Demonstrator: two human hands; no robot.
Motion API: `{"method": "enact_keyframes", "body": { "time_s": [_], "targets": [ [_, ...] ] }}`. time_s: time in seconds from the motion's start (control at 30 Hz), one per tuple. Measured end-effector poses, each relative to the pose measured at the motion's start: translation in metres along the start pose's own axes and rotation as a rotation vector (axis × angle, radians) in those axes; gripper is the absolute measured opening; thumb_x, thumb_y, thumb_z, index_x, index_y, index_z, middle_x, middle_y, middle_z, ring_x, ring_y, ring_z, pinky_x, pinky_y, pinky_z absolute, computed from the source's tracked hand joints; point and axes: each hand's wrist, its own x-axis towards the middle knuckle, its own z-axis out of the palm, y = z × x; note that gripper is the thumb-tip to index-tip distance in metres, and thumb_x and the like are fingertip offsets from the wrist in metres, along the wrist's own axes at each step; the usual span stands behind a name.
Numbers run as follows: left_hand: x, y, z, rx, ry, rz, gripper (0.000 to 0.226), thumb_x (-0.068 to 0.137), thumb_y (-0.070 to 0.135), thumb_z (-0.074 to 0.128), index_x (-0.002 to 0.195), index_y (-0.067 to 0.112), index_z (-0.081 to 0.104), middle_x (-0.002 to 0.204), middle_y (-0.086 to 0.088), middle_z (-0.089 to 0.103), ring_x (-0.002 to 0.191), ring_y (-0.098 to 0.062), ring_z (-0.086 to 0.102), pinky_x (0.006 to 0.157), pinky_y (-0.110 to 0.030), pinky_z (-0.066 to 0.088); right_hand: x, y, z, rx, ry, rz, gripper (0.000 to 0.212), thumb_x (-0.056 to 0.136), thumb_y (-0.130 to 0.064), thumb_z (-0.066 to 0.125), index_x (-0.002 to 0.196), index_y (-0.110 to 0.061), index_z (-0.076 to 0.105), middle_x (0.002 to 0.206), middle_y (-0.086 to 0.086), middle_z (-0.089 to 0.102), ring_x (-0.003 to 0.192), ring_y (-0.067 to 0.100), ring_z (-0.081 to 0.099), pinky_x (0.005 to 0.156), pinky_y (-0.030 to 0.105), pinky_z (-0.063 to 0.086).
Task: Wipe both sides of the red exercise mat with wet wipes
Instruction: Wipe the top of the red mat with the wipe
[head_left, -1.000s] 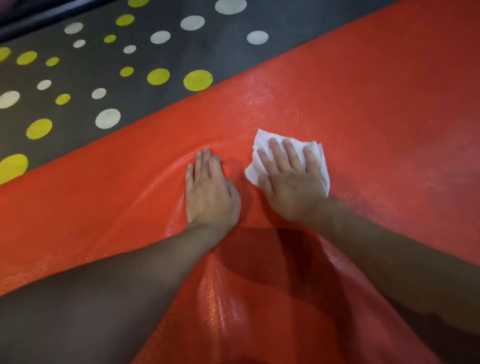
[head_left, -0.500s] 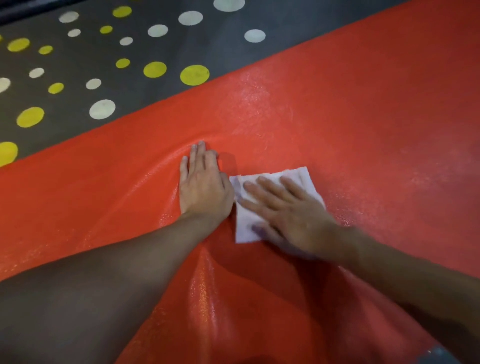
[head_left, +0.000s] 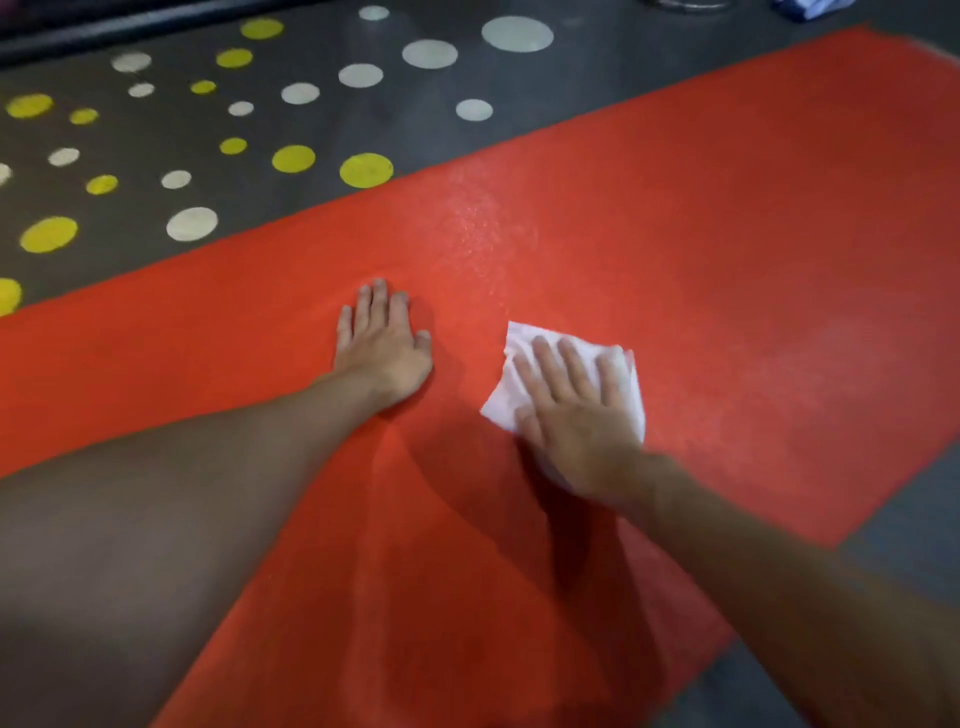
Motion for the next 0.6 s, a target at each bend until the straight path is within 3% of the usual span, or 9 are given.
{"method": "enact_keyframes", "body": {
  "time_s": [0.1,0.17,0.23,0.33,0.4,0.5,0.53,0.6],
  "targets": [
    [-0.020,0.010,-0.004,0.062,-0.121,-0.009,0.067,0.102,0.042,0.030,0.157,0.017,0.004,0.164,-0.007,-0.013,0.151,-0.024,-0.014,0.121,-0.045,-0.007,-0.036,-0.029,0.006,0.063,-0.059,-0.277,0.070,0.091,-0.054,-0.003,0.157,-0.032,0.001,0.165,0.000,-0.009,0.151,0.026,-0.012,0.118,0.055,-0.009],
    [-0.049,0.017,0.005,0.107,-0.165,0.032,0.068,0.101,0.043,0.029,0.157,0.021,-0.003,0.163,-0.007,-0.018,0.150,-0.026,-0.018,0.121,-0.048,-0.008,-0.037,-0.005,0.005,0.040,-0.035,-0.385,0.063,0.097,-0.052,0.013,0.156,-0.032,0.019,0.165,0.000,0.012,0.152,0.025,0.008,0.120,0.054,0.005],
    [-0.076,0.020,0.010,0.125,-0.177,0.081,0.067,0.102,0.042,0.029,0.157,0.022,-0.003,0.163,-0.007,-0.017,0.150,-0.028,-0.017,0.121,-0.050,-0.006,-0.024,0.024,0.004,0.011,0.044,-0.211,0.062,0.097,-0.050,0.014,0.155,-0.029,0.025,0.163,0.001,0.022,0.151,0.026,0.018,0.119,0.056,0.012],
    [-0.093,0.022,0.009,0.127,-0.192,0.097,0.067,0.101,0.041,0.032,0.157,0.022,0.000,0.164,-0.006,-0.014,0.151,-0.027,-0.013,0.121,-0.050,-0.003,-0.032,0.004,0.010,0.073,0.059,0.033,0.067,0.095,-0.047,0.006,0.157,-0.025,0.021,0.165,0.004,0.015,0.152,0.026,0.010,0.119,0.058,0.004],
    [-0.100,0.026,0.008,0.125,-0.204,0.089,0.068,0.101,0.041,0.034,0.157,0.022,0.002,0.164,-0.007,-0.012,0.151,-0.027,-0.012,0.122,-0.050,-0.001,-0.061,-0.020,0.015,0.082,0.056,-0.130,0.063,0.098,-0.046,0.016,0.155,-0.022,0.029,0.162,0.010,0.023,0.151,0.031,0.016,0.118,0.060,0.012],
    [-0.121,0.033,0.014,0.124,-0.228,0.090,0.069,0.100,0.042,0.034,0.157,0.023,0.000,0.164,-0.007,-0.013,0.151,-0.027,-0.013,0.121,-0.050,-0.002,-0.078,0.010,0.016,-0.007,0.027,-0.467,0.057,0.100,-0.048,0.026,0.152,-0.026,0.036,0.160,0.006,0.029,0.148,0.027,0.025,0.117,0.055,0.017],
    [-0.130,0.036,0.017,0.130,-0.226,0.099,0.070,0.100,0.043,0.034,0.157,0.023,0.000,0.164,-0.007,-0.013,0.151,-0.027,-0.013,0.121,-0.050,-0.002,-0.072,0.026,0.013,-0.026,0.041,-0.451,0.058,0.099,-0.049,0.023,0.152,-0.028,0.034,0.161,0.003,0.028,0.149,0.026,0.024,0.116,0.054,0.015],
    [-0.146,0.039,0.018,0.138,-0.222,0.105,0.071,0.100,0.046,0.034,0.158,0.024,-0.001,0.164,-0.007,-0.013,0.151,-0.027,-0.012,0.122,-0.049,-0.002,-0.063,0.039,0.011,0.016,0.038,-0.241,0.067,0.094,-0.052,0.006,0.157,-0.031,0.018,0.165,-0.002,0.012,0.152,0.023,0.009,0.119,0.052,0.002]
  ]
}}
